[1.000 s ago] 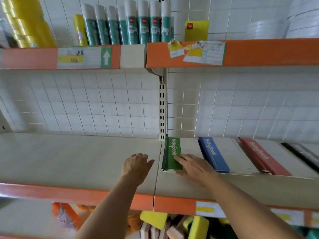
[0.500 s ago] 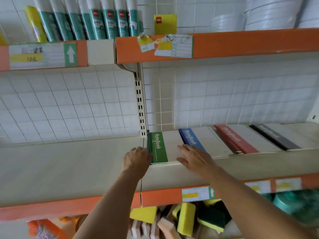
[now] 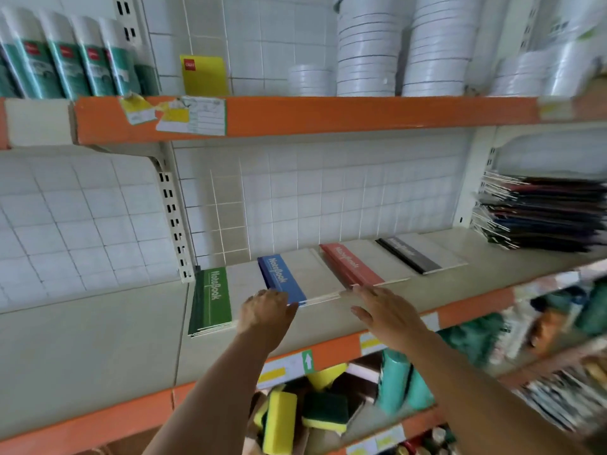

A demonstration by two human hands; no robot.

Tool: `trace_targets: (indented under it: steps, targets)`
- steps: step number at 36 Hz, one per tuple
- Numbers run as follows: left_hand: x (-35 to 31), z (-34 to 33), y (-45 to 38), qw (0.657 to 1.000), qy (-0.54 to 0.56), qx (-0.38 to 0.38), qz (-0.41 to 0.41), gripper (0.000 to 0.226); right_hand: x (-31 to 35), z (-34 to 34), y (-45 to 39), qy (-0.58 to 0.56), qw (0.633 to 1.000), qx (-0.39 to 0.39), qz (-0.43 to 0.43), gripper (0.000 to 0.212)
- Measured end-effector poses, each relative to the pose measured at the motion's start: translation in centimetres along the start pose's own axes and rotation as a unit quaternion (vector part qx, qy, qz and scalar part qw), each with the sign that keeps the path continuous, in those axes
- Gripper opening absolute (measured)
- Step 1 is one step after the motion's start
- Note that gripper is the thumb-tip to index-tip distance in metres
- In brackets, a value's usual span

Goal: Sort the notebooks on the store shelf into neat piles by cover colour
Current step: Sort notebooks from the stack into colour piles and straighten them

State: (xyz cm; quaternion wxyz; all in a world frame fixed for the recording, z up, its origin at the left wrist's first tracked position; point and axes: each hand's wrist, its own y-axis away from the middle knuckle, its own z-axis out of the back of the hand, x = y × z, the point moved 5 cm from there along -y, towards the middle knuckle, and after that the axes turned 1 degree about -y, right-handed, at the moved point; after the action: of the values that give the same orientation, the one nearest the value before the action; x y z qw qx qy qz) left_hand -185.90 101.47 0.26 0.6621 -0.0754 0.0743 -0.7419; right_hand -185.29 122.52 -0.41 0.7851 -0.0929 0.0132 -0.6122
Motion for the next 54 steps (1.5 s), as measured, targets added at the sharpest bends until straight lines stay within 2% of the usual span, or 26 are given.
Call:
trace_targets:
  steps: [19,28,38,46,54]
  targets:
    - [-25.2,-0.1,1.8,0.994,0.015,0.043,-0.097,0.042,-20.4,4.3,13.8,0.03,0.994,0.01,-0.105,0.054]
    - [-35.1,0.5,0.5,0.986,0.002,0.025,-0.164,0.04,-28.9,6.9,17.6,0.038,0.987,-0.002,-0.153,0.054]
    - [-44.0,0.9,-4.8,0.977,0.013,-0.006,-0.212,0.041,-37.5,9.8,16.5,0.058,0.98,-0.037,-0.185,0.049]
    - [-48.2,2.3,-12.0,0.978,0.017,-0.034,-0.204,0.045,-43.3,13.0,12.3,0.074,0.977,-0.074,-0.187,0.048]
    - [-51.9,5.5,-18.6,0.968,0.025,-0.107,-0.224,0.042,-49.6,14.9,7.7,0.1,0.97,-0.094,-0.199,0.053]
